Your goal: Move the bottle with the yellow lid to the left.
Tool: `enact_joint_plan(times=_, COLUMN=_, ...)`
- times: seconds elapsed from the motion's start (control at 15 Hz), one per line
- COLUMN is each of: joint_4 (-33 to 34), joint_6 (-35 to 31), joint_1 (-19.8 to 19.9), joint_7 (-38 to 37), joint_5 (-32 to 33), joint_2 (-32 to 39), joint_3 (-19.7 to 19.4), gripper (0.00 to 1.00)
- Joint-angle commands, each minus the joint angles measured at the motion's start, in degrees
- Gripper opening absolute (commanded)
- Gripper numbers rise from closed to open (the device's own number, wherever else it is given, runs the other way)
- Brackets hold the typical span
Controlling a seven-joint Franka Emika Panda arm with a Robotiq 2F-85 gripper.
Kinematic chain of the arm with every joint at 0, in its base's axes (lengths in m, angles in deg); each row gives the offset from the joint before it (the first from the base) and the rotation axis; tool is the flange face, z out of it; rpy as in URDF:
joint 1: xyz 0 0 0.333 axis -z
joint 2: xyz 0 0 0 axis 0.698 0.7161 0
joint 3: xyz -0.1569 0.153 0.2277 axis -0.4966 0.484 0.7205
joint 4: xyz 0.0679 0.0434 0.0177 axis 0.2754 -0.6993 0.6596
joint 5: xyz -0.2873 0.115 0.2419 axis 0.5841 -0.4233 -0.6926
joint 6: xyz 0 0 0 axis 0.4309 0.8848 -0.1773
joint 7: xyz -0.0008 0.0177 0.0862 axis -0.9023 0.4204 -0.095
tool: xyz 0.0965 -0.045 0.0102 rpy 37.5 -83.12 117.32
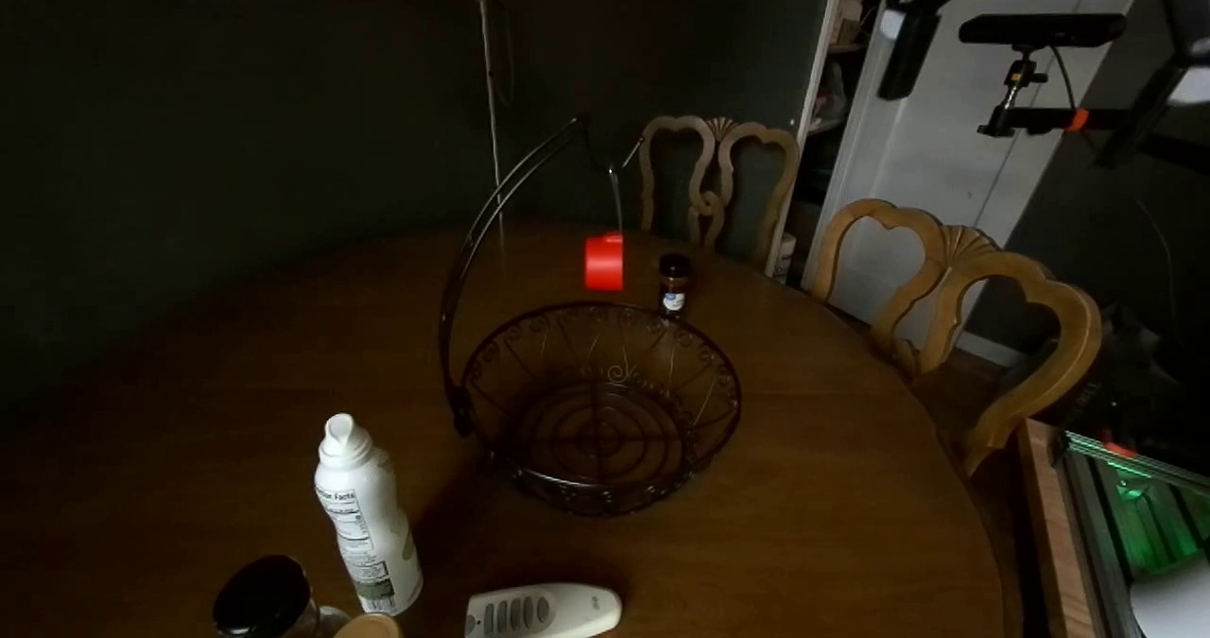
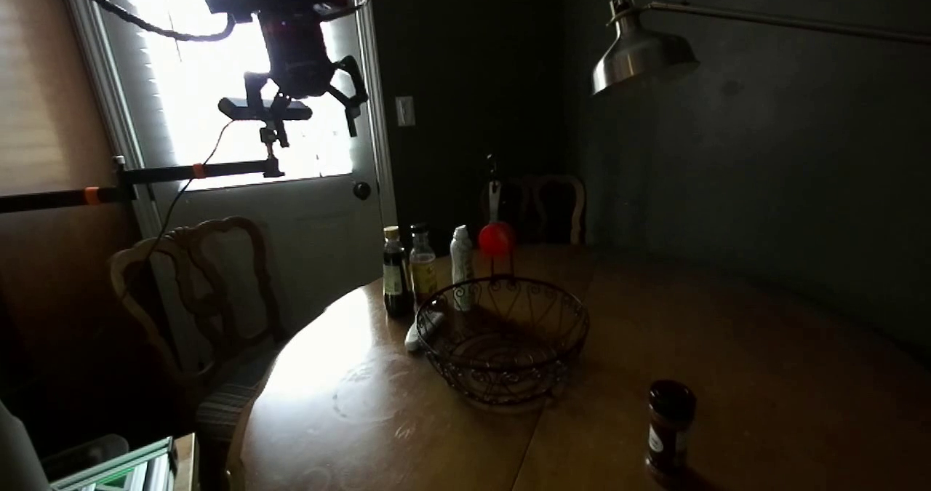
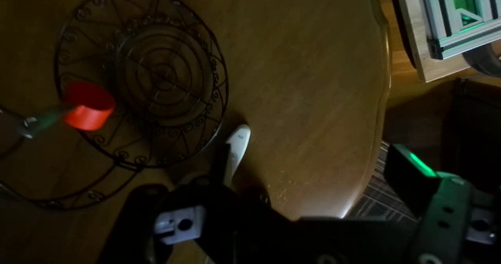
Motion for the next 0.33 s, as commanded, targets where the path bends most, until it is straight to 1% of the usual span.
enact_joint_plan(times=0.0, joint_4=0.18, joint_6=0.54, joint_1=-2.44, joint_7=-1.40, joint_5=1.26, joint_2=-0.48, joint_3=-2.07, gripper=1.00)
enact_joint_plan(times=0.27, joint_4=0.18, joint_6=0.50, joint_1=-3.21, joint_7=-1.24, joint_5=1.12, joint_2=-0.12, joint_3=-2.23, gripper=1.00)
